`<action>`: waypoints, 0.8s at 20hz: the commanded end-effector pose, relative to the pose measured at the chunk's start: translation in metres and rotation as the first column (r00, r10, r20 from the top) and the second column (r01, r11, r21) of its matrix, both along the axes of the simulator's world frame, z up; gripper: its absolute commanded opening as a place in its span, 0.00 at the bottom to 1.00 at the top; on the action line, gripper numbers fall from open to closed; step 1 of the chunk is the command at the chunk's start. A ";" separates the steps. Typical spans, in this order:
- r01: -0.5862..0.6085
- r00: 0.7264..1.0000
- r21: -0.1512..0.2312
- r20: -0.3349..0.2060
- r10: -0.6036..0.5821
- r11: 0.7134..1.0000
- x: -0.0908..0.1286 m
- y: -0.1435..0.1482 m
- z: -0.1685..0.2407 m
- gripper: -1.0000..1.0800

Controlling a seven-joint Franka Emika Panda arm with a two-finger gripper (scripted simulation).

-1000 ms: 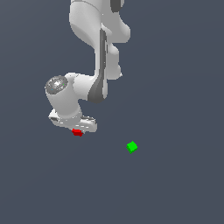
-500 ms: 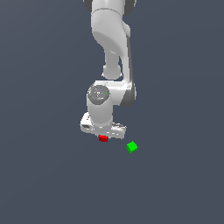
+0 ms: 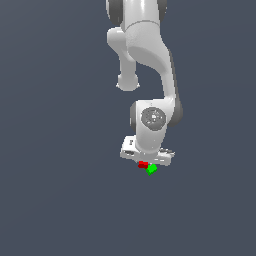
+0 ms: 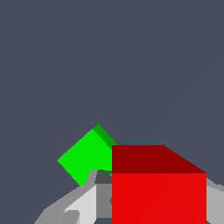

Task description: Stack the red cube on top of the green cube.

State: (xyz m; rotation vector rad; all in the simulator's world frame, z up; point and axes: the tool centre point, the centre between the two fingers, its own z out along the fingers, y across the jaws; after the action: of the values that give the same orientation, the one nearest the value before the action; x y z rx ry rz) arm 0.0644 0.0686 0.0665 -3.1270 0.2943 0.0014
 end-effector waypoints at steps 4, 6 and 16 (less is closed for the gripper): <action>0.002 1.000 0.000 0.001 -0.002 1.000 0.008 0.031 -0.004 0.00; 0.002 1.000 0.000 0.001 -0.002 1.000 0.010 0.036 -0.005 0.00; 0.002 1.000 -0.001 0.001 -0.002 1.000 0.011 0.036 -0.005 0.96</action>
State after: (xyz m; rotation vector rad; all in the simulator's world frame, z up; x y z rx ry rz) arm 0.0756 0.1051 0.0610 -3.1275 0.2982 0.0003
